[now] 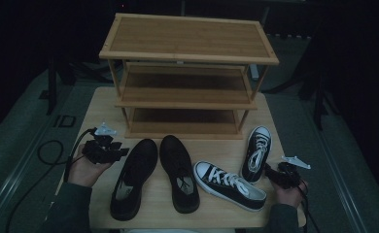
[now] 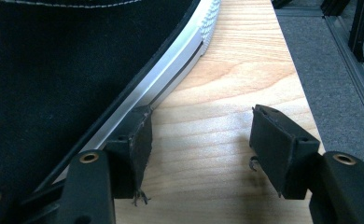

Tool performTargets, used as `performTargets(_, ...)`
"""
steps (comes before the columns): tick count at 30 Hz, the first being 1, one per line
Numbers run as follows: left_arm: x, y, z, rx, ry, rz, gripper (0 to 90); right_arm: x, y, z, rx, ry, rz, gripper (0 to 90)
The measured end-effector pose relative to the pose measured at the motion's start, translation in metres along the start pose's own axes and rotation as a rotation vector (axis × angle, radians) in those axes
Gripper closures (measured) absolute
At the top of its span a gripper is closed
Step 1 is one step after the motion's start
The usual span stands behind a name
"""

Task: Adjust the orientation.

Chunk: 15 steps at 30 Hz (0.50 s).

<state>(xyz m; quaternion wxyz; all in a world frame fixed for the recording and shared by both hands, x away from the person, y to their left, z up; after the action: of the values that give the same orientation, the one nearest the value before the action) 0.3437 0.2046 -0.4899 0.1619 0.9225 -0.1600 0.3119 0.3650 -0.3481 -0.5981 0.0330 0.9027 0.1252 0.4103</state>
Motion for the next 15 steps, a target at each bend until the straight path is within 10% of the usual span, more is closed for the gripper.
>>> performTargets(15, -0.008, 0.021, -0.014, -0.061, -0.071, 0.105, 59.4, 0.0, 0.0, 0.0, 0.0, 0.0, 0.0, 38.8)
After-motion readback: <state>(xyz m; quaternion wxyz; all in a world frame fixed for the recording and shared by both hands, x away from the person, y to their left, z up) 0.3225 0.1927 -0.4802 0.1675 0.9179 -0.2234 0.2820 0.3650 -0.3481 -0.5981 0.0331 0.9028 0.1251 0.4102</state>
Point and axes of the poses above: each handheld gripper's, and its own axes: z roughly forward along the jaws, x roughly out of its top, y roughly to its right, the point moved 6 cm from there along z, roughly forward along the jaws, and after that the axes turned 13 degrees about -z, right-handed, at the moved point
